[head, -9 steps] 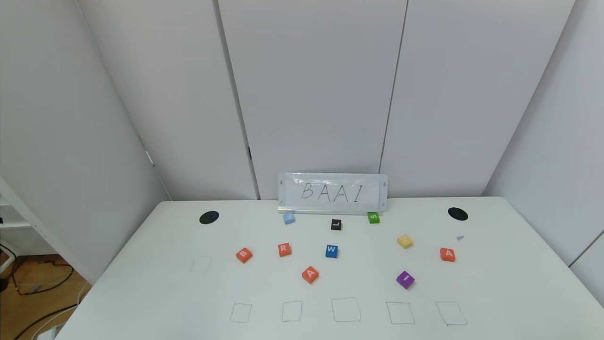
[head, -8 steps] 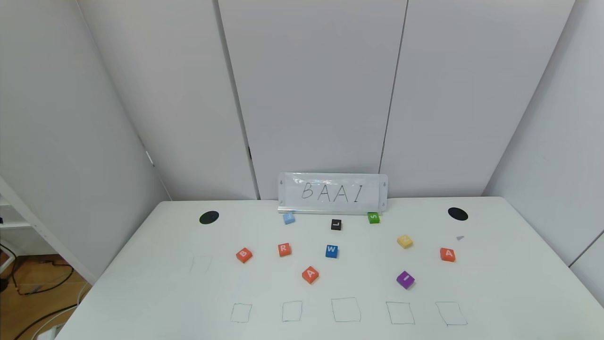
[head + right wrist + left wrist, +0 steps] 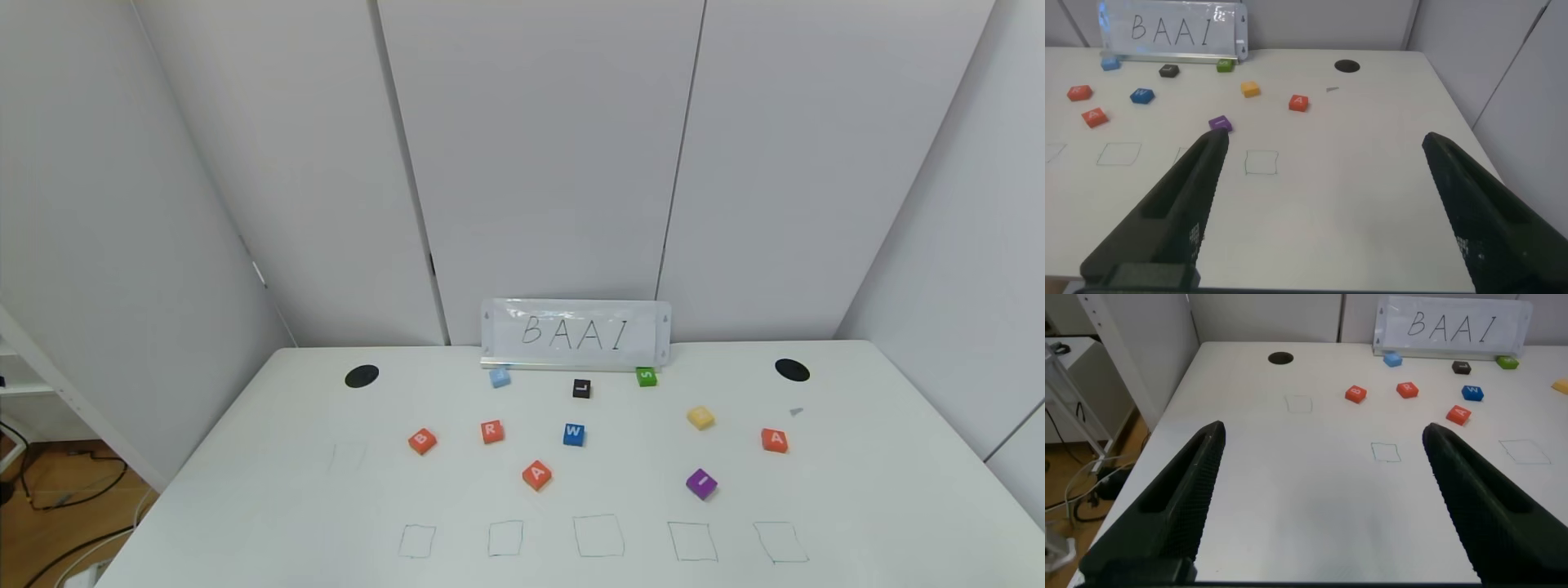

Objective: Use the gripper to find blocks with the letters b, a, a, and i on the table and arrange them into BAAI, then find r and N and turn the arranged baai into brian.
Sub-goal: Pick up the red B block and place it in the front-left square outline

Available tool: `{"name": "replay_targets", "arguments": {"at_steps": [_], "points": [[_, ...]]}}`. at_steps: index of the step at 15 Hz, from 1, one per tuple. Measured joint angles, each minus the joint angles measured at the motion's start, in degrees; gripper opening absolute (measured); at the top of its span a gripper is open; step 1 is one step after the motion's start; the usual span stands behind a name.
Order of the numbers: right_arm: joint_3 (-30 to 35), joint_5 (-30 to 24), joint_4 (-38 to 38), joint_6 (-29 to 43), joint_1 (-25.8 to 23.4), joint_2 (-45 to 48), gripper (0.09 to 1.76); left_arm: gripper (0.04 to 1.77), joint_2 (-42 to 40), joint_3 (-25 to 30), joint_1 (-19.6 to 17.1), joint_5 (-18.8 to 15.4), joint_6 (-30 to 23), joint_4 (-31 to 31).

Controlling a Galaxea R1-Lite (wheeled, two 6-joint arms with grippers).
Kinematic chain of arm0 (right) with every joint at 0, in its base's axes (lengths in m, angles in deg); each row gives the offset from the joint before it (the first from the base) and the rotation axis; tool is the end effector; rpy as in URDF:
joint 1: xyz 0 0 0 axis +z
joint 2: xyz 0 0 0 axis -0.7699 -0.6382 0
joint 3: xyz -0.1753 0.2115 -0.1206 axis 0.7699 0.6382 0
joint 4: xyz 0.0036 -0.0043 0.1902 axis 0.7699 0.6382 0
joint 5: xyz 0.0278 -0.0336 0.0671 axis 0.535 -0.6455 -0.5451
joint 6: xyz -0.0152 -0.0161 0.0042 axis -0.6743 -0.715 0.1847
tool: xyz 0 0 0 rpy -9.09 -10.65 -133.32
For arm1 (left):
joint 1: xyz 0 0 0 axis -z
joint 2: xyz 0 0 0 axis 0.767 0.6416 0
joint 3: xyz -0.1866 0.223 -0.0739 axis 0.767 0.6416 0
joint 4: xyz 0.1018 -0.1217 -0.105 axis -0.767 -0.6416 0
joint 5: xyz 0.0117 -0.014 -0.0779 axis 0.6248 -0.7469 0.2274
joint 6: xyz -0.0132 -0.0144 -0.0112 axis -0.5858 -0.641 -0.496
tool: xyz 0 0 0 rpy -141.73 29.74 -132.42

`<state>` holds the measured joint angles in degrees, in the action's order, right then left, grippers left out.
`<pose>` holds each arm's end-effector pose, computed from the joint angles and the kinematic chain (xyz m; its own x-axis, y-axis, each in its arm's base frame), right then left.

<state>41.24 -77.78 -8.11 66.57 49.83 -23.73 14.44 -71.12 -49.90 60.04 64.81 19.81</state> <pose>-0.0227 0.0004 0.0758 1.0000 -0.0001 0.0019 0.0000 0.9998 0.0203 -0.0226 0.0003 0.0752 0.9999 0.0082 -0.0063 -0.0085 0.9993 -0.0366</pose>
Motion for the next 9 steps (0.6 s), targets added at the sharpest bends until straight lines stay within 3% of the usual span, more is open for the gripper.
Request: {"name": "replay_targets", "arguments": {"at_steps": [4, 9], "points": [[-1.60, -0.02, 0.13, 1.28, -0.04, -0.02, 1.71, 1.72, 0.00, -0.41, 0.00, -0.55, 0.57, 1.57], [-14.36, -0.55, 1.19, 2.39, 0.13, -5.12, 1.71, 1.72, 0.39, -8.48, 0.00, -3.99, 0.87, -0.83]]}}
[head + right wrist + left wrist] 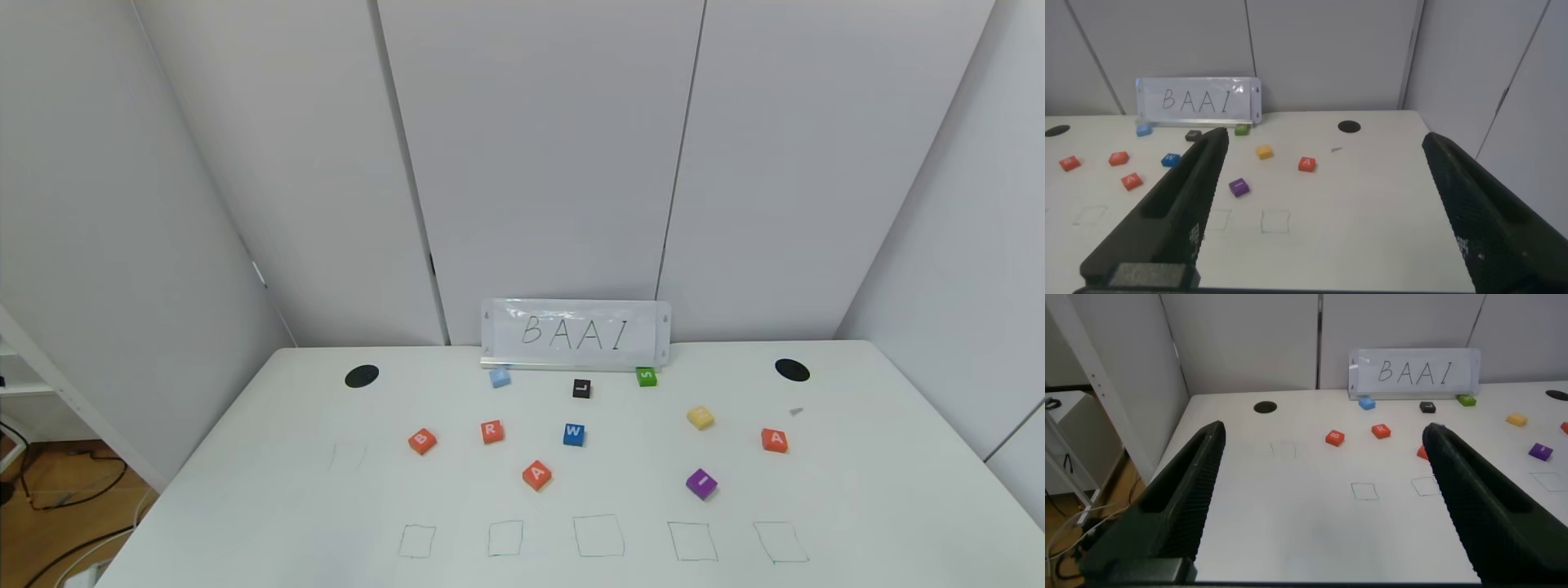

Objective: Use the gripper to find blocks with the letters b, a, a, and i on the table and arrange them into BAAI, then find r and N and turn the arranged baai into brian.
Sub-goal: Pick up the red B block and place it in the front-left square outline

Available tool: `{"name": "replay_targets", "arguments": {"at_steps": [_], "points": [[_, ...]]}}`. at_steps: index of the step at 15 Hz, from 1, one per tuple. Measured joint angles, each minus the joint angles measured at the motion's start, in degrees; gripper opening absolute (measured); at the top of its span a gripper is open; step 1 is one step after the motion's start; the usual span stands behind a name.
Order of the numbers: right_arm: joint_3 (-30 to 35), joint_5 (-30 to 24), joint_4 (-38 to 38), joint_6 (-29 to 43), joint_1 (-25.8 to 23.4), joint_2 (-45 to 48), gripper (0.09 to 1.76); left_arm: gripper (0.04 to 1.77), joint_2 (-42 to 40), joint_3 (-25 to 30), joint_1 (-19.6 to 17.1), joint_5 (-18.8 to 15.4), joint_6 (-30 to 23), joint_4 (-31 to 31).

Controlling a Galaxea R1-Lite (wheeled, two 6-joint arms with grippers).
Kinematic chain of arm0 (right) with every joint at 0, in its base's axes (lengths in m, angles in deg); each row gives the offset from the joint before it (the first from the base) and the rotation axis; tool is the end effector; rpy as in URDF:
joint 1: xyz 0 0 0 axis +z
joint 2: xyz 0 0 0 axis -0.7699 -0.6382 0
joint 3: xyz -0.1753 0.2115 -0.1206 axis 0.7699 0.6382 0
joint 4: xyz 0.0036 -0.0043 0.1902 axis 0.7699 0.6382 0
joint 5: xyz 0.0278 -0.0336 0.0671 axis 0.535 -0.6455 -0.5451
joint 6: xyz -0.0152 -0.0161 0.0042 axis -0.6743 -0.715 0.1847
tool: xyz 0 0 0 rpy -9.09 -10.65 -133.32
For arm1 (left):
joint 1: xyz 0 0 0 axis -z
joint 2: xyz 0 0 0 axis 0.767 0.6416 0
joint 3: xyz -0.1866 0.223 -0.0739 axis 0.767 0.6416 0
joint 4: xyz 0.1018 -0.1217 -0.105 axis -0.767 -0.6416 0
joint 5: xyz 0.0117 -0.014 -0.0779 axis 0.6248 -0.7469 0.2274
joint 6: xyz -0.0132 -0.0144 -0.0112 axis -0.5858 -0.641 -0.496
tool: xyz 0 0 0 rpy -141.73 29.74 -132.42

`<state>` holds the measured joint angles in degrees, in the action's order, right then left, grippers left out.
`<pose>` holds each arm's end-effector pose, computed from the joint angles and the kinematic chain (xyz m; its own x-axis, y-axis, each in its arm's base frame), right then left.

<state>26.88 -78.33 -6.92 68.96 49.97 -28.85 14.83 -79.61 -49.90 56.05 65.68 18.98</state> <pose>-0.0369 0.0007 0.1440 0.9898 0.0120 0.1419 -0.0206 0.9981 0.0587 -0.0357 -0.0012 0.1141 0.9909 -0.0613 0.1201 0.0635 0.9979 -0.0144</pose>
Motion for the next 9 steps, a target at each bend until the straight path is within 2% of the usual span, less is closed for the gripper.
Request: {"name": "replay_targets", "arguments": {"at_steps": [3, 5, 9], "points": [[-6.50, -0.16, 0.39, -0.01, 0.27, -4.72, 1.71, 1.72, 1.84, -7.11, 0.00, -0.59, 0.11, -4.68], [-10.06, -0.17, 0.49, -0.22, 0.27, -8.61, 1.71, 1.72, 5.23, -11.36, 0.02, -0.57, 0.11, -5.33], [-19.09, -0.35, 3.12, -1.56, 0.30, -18.62, 1.71, 1.72, 16.65, -22.58, 0.02, -0.06, 0.20, -5.85]]}}
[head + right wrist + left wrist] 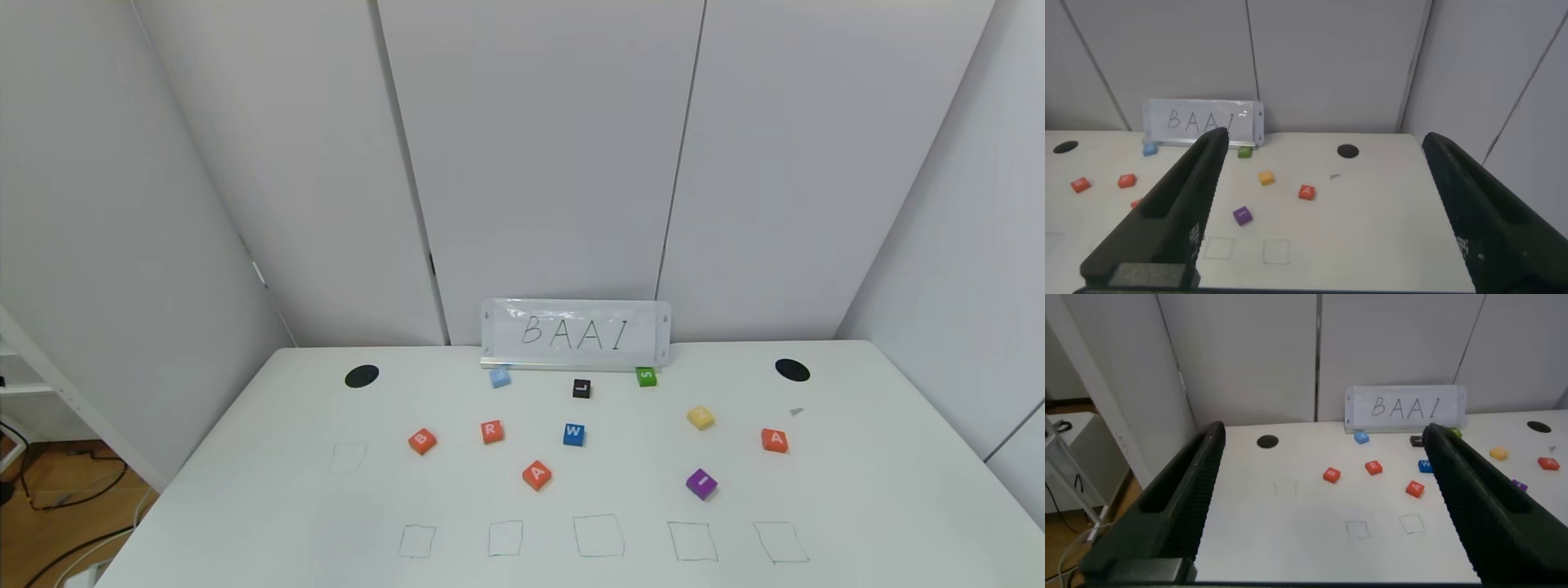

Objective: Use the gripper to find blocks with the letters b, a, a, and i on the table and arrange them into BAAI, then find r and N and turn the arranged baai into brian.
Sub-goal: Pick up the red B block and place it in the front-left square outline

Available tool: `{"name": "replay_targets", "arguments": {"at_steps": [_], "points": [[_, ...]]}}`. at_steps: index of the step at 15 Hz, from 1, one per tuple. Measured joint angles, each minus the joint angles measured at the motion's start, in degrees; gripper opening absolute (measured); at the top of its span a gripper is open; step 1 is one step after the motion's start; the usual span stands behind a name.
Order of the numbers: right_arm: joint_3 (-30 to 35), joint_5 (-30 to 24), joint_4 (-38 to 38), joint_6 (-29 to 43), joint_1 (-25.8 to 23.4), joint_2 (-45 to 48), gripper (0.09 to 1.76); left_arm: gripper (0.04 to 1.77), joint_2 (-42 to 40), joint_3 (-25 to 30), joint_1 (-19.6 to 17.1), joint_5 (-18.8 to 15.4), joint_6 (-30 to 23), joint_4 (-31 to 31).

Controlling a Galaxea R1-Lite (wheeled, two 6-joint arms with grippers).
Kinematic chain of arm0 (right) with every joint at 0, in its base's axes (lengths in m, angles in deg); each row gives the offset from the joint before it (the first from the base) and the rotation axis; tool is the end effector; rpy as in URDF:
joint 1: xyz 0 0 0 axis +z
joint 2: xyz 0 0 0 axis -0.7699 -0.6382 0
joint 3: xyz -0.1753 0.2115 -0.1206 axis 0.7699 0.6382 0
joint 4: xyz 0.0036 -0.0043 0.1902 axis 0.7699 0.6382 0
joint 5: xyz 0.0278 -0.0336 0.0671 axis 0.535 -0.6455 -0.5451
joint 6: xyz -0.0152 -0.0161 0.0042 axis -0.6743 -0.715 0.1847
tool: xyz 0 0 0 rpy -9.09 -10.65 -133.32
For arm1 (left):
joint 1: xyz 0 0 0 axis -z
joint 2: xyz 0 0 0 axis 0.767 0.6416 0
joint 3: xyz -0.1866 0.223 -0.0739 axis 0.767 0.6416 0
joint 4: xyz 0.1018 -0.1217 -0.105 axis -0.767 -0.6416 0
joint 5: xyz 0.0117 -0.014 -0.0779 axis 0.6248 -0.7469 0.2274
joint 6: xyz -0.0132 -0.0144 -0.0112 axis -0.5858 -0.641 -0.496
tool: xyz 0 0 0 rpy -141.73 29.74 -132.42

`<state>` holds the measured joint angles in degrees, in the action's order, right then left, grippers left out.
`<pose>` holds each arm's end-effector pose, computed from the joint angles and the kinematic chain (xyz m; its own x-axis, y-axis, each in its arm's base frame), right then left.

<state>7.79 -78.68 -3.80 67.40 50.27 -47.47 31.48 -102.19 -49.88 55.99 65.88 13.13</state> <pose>-0.0130 0.0006 0.2346 0.9951 0.0233 0.0960 -0.0265 0.9991 0.0323 -0.0333 -0.0012 0.2164 0.9906 -0.0627 0.1215 0.0645 0.9979 -0.0107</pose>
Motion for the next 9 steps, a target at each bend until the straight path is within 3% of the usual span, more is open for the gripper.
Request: {"name": "replay_targets", "arguments": {"at_steps": [2, 7, 9], "points": [[-5.91, -0.17, 2.51, -0.45, 0.02, -5.56, 1.71, 1.72, 7.06, -7.52, 0.00, 0.24, 0.00, -0.72], [-20.43, -0.61, 3.94, -0.69, 0.05, -21.47, 1.71, 1.72, 24.99, -28.22, 0.06, 0.27, 0.02, -10.35], [-25.53, -0.68, 4.08, -0.66, 0.32, -28.22, 1.71, 1.72, 30.79, -33.29, 0.10, 0.28, 0.00, -11.63]]}}
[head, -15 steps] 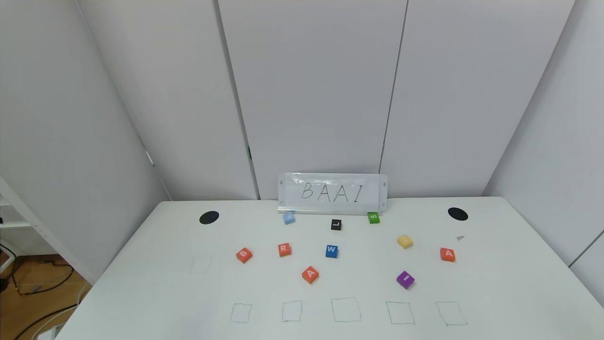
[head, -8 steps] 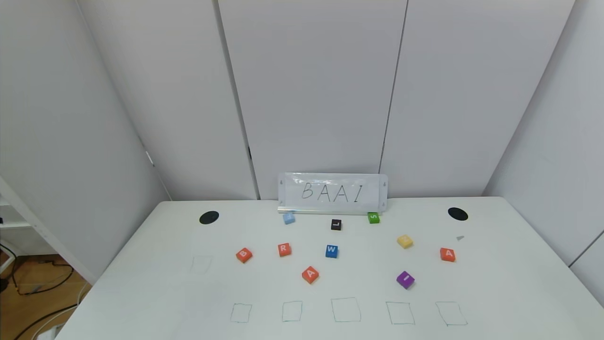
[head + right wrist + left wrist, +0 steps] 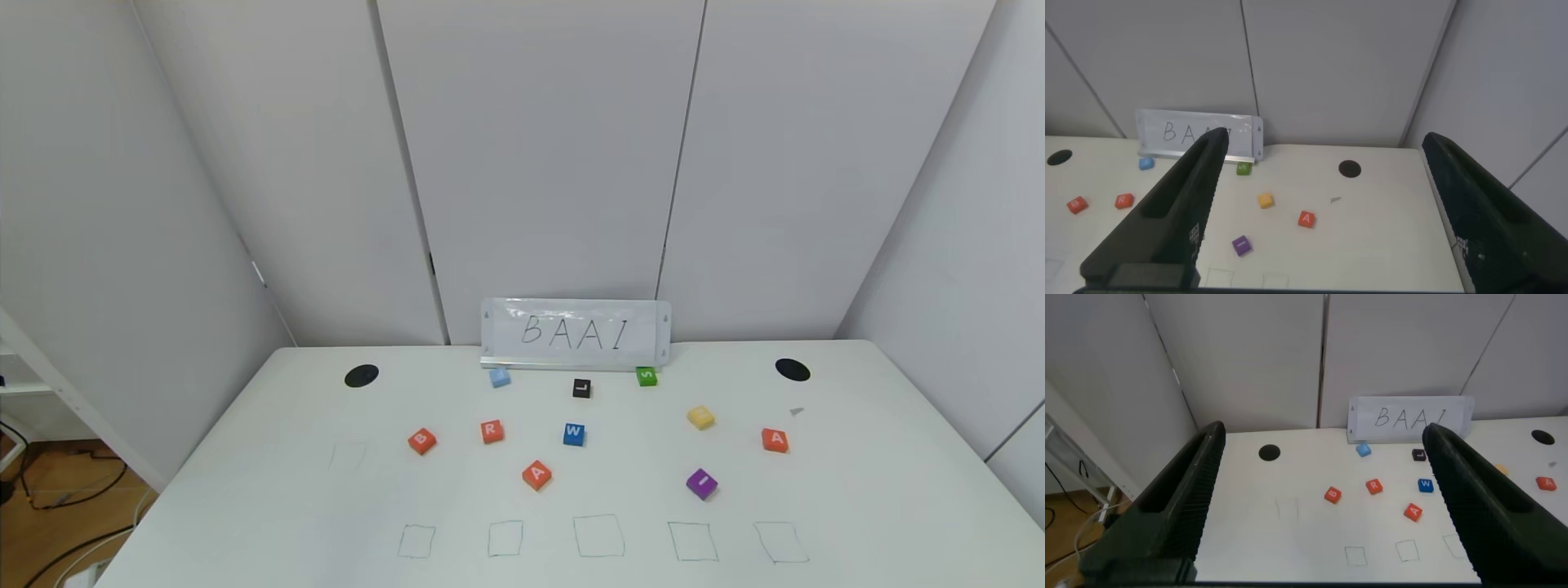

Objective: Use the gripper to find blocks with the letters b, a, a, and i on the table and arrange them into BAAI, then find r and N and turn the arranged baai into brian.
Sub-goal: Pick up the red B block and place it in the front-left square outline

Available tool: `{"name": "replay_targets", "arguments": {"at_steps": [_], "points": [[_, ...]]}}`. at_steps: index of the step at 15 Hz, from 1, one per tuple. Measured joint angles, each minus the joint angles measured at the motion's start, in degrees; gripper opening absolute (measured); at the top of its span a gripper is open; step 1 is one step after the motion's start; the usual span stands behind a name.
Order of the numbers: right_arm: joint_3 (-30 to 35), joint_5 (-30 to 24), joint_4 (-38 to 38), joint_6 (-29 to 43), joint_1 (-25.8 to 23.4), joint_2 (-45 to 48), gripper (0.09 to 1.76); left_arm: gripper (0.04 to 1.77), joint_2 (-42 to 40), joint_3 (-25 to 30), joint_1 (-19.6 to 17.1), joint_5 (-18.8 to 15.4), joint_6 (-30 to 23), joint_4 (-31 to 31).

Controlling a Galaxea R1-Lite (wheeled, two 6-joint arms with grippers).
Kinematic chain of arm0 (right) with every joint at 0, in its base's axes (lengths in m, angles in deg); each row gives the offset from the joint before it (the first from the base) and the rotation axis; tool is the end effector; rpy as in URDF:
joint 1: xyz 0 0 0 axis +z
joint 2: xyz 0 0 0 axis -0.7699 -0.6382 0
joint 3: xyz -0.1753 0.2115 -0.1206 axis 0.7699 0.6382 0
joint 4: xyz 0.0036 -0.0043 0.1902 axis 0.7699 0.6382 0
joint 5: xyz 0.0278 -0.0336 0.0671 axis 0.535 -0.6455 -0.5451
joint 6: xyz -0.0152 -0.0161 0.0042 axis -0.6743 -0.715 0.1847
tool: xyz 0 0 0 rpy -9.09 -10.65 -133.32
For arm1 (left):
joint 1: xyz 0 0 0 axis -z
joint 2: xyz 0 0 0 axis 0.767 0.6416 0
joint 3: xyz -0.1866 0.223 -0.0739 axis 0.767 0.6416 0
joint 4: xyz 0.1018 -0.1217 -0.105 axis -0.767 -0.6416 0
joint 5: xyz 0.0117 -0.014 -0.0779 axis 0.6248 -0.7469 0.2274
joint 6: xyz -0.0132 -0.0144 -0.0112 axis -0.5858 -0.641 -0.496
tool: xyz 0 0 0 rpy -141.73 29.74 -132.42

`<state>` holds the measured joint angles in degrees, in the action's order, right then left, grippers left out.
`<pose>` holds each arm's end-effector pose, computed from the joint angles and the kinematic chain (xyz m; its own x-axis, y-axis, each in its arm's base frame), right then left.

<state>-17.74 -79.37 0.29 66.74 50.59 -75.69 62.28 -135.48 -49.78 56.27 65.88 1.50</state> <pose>0.0819 0.0012 0.3303 0.9989 0.0409 -0.0222 -0.0404 0.9989 0.0241 0.0481 -0.0015 0.3407 0.9975 -0.0596 -0.0375 0.0589 0.9981 -0.0201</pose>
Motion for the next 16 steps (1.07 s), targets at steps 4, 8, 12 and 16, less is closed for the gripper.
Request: {"name": "replay_targets", "arguments": {"at_steps": [4, 8, 12, 16], "points": [[-8.17, 0.10, 0.10, 0.40, 0.85, -12.85, 1.71, 1.72, 15.92, -13.53, 0.13, 0.02, -0.02, -4.35], [-15.14, 0.51, 0.88, 2.43, 2.95, -24.70, 1.71, 1.72, 30.01, -21.42, 1.01, -0.09, -0.29, -5.36], [-18.80, 0.68, 2.00, 4.46, 4.57, -33.83, 1.71, 1.72, 41.09, -23.15, 2.26, -0.37, -0.77, -5.84], [-18.88, 0.66, 2.00, 6.78, 5.05, -40.50, 1.71, 1.72, 49.19, -23.21, 3.22, -0.61, -2.00, -5.67]]}}
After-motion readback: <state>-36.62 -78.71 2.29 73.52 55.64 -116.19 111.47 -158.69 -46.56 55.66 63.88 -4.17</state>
